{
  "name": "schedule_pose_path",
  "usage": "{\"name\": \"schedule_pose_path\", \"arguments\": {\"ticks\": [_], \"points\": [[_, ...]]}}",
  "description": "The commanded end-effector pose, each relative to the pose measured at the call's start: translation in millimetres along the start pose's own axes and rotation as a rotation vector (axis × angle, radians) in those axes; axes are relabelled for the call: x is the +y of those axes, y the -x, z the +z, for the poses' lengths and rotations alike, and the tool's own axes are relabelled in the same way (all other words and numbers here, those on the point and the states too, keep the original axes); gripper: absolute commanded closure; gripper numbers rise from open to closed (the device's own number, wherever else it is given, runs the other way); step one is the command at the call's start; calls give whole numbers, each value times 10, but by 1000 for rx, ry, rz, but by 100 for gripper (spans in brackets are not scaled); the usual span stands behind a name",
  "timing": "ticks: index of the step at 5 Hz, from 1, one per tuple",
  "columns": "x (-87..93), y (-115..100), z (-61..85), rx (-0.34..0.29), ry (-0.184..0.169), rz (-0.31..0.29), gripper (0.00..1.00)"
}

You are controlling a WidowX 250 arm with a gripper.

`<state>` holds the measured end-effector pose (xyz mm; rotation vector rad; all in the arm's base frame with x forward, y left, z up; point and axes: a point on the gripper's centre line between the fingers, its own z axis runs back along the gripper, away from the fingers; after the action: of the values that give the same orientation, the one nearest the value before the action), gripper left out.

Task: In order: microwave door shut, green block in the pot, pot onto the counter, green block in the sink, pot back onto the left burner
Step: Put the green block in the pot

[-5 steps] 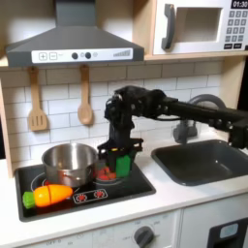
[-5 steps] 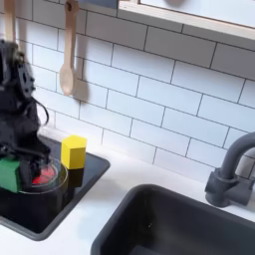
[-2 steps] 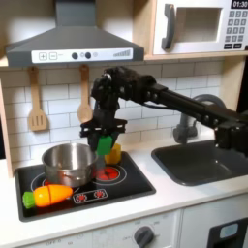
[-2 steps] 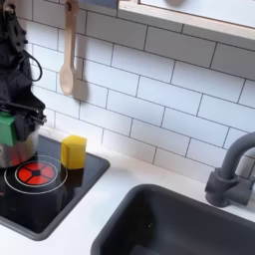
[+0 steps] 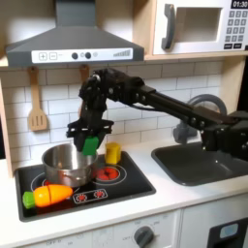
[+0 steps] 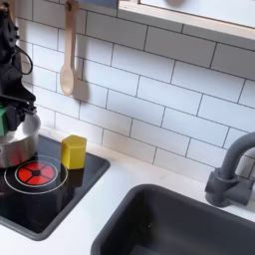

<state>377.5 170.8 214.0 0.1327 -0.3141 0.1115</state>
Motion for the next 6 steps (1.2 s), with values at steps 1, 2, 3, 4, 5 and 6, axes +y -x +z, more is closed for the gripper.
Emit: {"name": "schedule_pose_path", "arguments": {"ticks": [1,2,3,4,5,6], "points": [[141,-109,-159,5,-22,21,100],[131,-109,-248,26,-11,5,0],[150,-111,-287,27,-18,5,0],[104,-116,-312,33,0,-1,0],[78,-87,-407,56,16,-14,0],[48,-115,-454,59,31,-23,0]]}}
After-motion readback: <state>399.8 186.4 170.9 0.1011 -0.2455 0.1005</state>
